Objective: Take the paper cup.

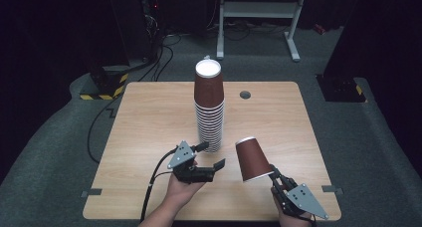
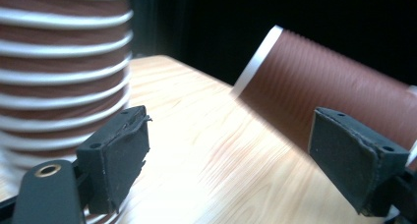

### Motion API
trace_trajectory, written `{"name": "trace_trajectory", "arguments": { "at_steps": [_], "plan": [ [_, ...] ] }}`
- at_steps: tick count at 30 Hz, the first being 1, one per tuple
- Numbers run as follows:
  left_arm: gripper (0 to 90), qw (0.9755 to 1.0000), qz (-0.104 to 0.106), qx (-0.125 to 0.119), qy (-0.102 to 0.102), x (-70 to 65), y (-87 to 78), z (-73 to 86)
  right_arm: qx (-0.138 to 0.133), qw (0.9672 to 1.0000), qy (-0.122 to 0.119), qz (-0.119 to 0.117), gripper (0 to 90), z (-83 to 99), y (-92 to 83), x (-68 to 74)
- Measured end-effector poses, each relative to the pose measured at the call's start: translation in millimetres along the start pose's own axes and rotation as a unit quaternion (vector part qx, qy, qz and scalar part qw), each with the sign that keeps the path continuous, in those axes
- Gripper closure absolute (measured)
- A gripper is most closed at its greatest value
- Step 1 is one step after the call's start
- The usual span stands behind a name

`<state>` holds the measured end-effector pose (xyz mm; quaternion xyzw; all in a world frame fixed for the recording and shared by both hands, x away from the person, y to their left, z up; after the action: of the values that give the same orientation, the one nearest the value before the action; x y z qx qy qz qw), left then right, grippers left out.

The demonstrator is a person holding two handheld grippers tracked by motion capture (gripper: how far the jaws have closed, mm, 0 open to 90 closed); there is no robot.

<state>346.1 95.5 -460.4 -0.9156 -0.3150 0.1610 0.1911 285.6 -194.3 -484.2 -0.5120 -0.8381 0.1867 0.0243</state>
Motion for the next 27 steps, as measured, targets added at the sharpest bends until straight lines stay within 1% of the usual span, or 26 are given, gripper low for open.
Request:
{"name": "trace_trajectory", "arguments": {
  "at_steps": [2,3,5,7,8,9,10,11,12,14,15,16,17,18,20,22,23,24,25,27],
  "plan": [
    [15.9,0.9999,-0.007,0.008,0.000,6.6,-3.7,7.2,0.003,1.0000,0.003,0.000,85.8,0.8,0.7,-1.2],
    [15.7,0.9998,-0.016,0.015,0.002,10.6,-5.9,11.8,0.004,1.0000,0.003,0.001,85.9,1.2,0.8,-1.6],
    [15.4,0.9994,-0.024,0.024,0.002,16.4,-8.5,18.1,0.007,1.0000,0.005,0.000,85.8,2.2,1.5,-2.5],
    [15.3,0.9986,-0.038,0.037,0.003,23.6,-11.5,25.4,0.010,0.9999,0.006,0.000,85.8,3.4,2.6,-3.7],
    [15.2,0.9976,-0.049,0.047,0.003,28.5,-12.6,29.8,0.013,0.9999,0.006,0.000,85.8,4.1,3.4,-4.2],
    [15.0,0.9971,-0.054,0.055,0.003,31.8,-13.3,32.6,0.016,0.9998,0.007,0.000,85.8,5.0,4.4,-4.7],
    [15.0,0.9971,-0.054,0.055,0.003,31.8,-13.3,32.6,0.017,0.9998,0.009,0.000,85.8,5.5,5.0,-4.9],
    [14.9,0.9952,-0.066,0.073,-0.002,40.5,-14.7,41.0,0.019,0.9998,0.010,-0.002,85.8,6.1,5.9,-5.2],
    [14.9,0.9939,-0.073,0.082,0.000,44.4,-15.6,44.9,0.021,0.9997,0.010,-0.002,85.8,6.5,6.5,-5.3],
    [14.9,0.9905,-0.092,0.103,0.006,52.0,-17.9,52.8,0.023,0.9997,0.011,-0.003,85.8,6.8,7.1,-5.6],
    [14.8,0.9905,-0.092,0.103,0.006,52.0,-17.9,52.8,0.024,0.9997,0.010,-0.003,85.8,6.9,7.2,-5.6],
    [14.6,0.9862,-0.110,0.123,0.013,59.7,-19.9,60.1,0.024,0.9997,0.009,-0.002,85.8,6.9,7.2,-5.8],
    [14.5,0.9833,-0.120,0.136,0.012,65.4,-21.5,64.9,0.025,0.9997,0.009,-0.002,85.8,6.8,7.2,-6.0],
    [14.4,0.9816,-0.126,0.143,0.010,68.9,-22.7,67.4,0.025,0.9996,0.010,-0.001,85.7,6.5,7.2,-6.6],
    [13.6,0.9765,-0.142,0.162,0.005,77.9,-25.6,74.3,0.028,0.9995,0.013,-0.001,85.7,6.4,7.6,-7.6],
    [12.4,0.9736,-0.148,0.174,0.000,84.0,-28.1,79.5,0.030,0.9994,0.016,-0.001,85.8,6.7,7.9,-8.3],
    [12.0,0.9736,-0.148,0.174,0.000,84.0,-28.1,79.5,0.031,0.9994,0.016,0.000,85.8,6.9,8.0,-8.6],
    [11.2,0.9712,-0.154,0.182,-0.003,88.2,-30.0,83.4,0.032,0.9994,0.015,0.001,85.7,7.1,8.0,-9.1],
    [10.5,0.9679,-0.159,0.195,-0.011,94.1,-32.3,89.6,0.033,0.9993,0.016,0.000,85.7,7.4,8.0,-9.6],
    [9.0,0.9641,-0.165,0.207,-0.022,98.3,-34.5,94.9,0.034,0.9993,0.018,0.000,85.7,8.0,8.2,-10.6]
  ]
}}
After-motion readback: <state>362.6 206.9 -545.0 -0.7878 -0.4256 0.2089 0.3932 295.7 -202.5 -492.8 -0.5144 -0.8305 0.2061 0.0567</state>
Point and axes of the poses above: each handheld gripper's, and its own axes: y roughly forward along the jaws, z roughly out of its underside, x roughly to its left, the point moved 3 cm from there along y, roughly forward along the jaws, and after that the axes turned 15 degrees about x, right-handed, at the moved point
